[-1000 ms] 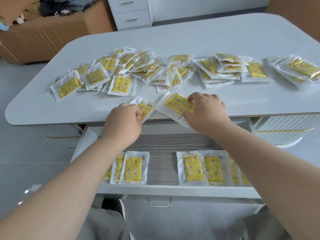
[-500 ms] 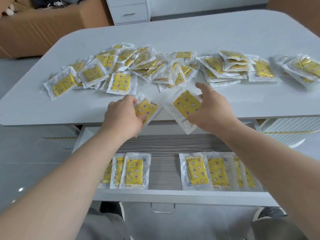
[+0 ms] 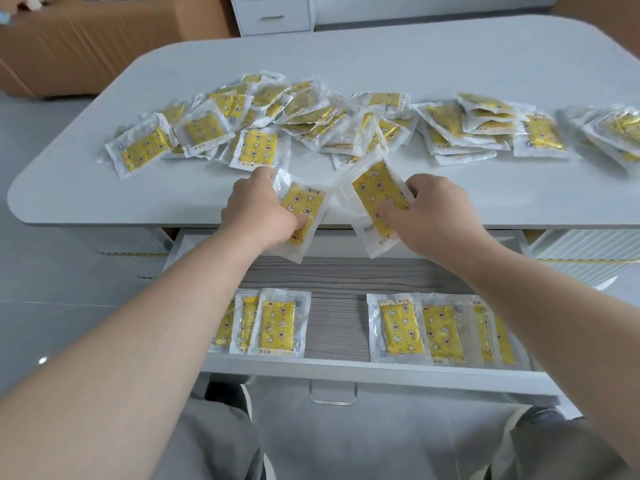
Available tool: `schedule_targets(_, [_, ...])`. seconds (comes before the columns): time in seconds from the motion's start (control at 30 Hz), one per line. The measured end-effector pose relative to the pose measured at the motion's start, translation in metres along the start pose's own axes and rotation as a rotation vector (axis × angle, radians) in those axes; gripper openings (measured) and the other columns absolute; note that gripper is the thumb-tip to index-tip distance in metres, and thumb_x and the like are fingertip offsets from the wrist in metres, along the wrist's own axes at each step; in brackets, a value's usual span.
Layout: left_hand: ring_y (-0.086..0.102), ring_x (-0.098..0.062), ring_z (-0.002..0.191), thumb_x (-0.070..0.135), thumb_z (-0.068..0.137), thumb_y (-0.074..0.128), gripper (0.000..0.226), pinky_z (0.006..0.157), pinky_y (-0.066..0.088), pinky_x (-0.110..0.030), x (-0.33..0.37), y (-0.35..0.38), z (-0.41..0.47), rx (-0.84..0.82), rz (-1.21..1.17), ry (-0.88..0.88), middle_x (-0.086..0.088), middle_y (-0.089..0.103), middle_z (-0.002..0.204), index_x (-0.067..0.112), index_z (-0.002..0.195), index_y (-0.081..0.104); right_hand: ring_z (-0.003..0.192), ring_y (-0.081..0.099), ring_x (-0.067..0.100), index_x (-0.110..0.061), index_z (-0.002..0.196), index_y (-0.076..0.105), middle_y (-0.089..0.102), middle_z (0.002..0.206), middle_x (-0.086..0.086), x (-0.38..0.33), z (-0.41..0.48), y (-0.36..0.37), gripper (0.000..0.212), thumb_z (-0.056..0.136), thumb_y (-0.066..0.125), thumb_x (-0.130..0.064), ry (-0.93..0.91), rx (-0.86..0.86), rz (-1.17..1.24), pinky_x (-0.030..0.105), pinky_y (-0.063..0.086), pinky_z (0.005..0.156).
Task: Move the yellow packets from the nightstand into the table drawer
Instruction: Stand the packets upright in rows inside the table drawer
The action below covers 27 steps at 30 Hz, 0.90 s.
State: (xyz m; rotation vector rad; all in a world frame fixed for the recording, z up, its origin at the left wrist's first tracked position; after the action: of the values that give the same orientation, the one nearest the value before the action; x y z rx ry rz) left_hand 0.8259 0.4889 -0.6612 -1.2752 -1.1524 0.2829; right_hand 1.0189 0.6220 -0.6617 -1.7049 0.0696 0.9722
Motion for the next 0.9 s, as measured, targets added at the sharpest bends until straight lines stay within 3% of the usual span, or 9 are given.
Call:
schedule_targets(0.17, [0.059,-0.028,0.109,0.037,0.074,0.087,0.068,0.095,0.051,-0.044,-0.002,0.0,-0.009,0.005,-0.001,0.051,0.0,0.064,0.116,0.019,0.127,0.049,0.071,0.055,0.014,-0.014,0.099,0.06,0.064,0.087,-0.001,0.003,-0.004,0.0,0.02,0.092,0.067,-0.03,-0.019,-0.017,0.023,0.026,0.039,0.052])
schedule_targets(0.3, [0.06,-0.022,0.086,0.032,0.083,0.081,0.032,0.071,0.048,-0.032,0.001,-0.004,-0.016,-0.013,-0.023,0.131,0.002,0.065,0.094,0.018,0.103,0.061,0.078,0.065,0.013,-0.025,0.123,0.05,0.068,0.099,-0.004,0.002,-0.009,0.001,0.043,0.086,0.07,-0.017,0.005,-0.114,0.103,0.027,0.051,0.057])
schedule_targets(0.43, [0.058,-0.017,0.064,0.025,0.075,0.088,0.025,0.06,0.044,-0.028,-0.001,0.006,-0.033,-0.333,0.039,0.163,0.002,0.066,0.073,0.011,0.084,0.069,0.074,0.066,0.022,-0.025,0.121,0.044,0.068,0.091,0.004,0.002,-0.018,0.008,0.048,0.081,0.064,-0.009,-0.018,-0.256,0.028,0.038,0.058,0.059])
schedule_targets(0.53, [0.068,-0.019,0.08,0.027,0.073,0.089,0.027,0.07,0.053,-0.028,-0.015,0.035,-0.041,-0.497,0.211,0.097,-0.002,0.074,0.089,0.014,0.09,0.073,0.068,0.057,0.021,-0.016,0.099,0.051,0.061,0.086,0.006,0.003,-0.027,0.018,0.022,0.082,0.055,-0.003,-0.067,-0.371,-0.096,0.031,0.046,0.05])
schedule_targets(0.6, [0.068,-0.023,0.087,0.032,0.077,0.087,0.045,0.072,0.054,-0.029,-0.027,0.058,-0.038,-0.547,0.278,0.024,-0.006,0.072,0.1,0.008,0.111,0.069,0.067,0.055,0.019,-0.018,0.089,0.053,0.061,0.086,0.005,0.005,-0.031,0.025,0.014,0.085,0.057,-0.006,-0.073,-0.416,-0.116,0.028,0.045,0.052])
schedule_targets(0.67, [0.064,-0.018,0.074,0.033,0.08,0.085,0.061,0.062,0.05,-0.026,-0.04,0.075,-0.035,-0.594,0.262,-0.067,-0.003,0.069,0.092,0.005,0.128,0.06,0.068,0.056,0.017,-0.018,0.091,0.056,0.064,0.09,0.005,0.008,-0.031,0.028,0.006,0.089,0.062,-0.015,-0.064,-0.418,-0.124,0.027,0.045,0.054])
schedule_targets(0.73, [0.056,-0.015,0.068,0.031,0.081,0.084,0.069,0.059,0.045,-0.024,-0.053,0.086,-0.031,-0.61,0.249,-0.122,-0.003,0.065,0.087,0.005,0.137,0.053,0.074,0.058,0.015,-0.014,0.114,0.061,0.065,0.109,0.007,0.015,-0.031,0.032,0.025,0.09,0.065,-0.022,-0.043,-0.445,-0.161,0.026,0.046,0.059])
schedule_targets(0.8, [0.062,-0.019,0.09,0.032,0.082,0.083,0.078,0.073,0.048,-0.026,-0.064,0.094,-0.027,-0.608,0.283,-0.144,-0.007,0.067,0.113,0.006,0.145,0.046,0.085,0.063,0.013,-0.015,0.139,0.054,0.063,0.121,0.003,0.023,-0.03,0.034,0.054,0.088,0.07,-0.022,-0.011,-0.466,-0.195,0.025,0.051,0.066])
schedule_targets(0.9, [0.062,-0.025,0.116,0.039,0.081,0.082,0.085,0.088,0.049,-0.029,-0.074,0.101,-0.025,-0.6,0.375,-0.117,-0.01,0.062,0.133,0.008,0.149,0.043,0.074,0.059,0.008,-0.015,0.119,0.061,0.064,0.096,-0.002,0.031,-0.028,0.04,0.041,0.082,0.078,-0.022,-0.004,-0.481,-0.195,0.023,0.05,0.059])
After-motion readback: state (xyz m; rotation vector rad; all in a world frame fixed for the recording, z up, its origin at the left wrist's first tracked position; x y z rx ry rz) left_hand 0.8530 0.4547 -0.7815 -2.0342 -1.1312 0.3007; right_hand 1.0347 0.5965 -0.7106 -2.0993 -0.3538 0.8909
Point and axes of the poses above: each hand's wrist, its own z-axis towards the middle knuckle, its own y-axis out of the palm, x = y × z, the point moved 5 cm from there along z, towards the middle knuckle
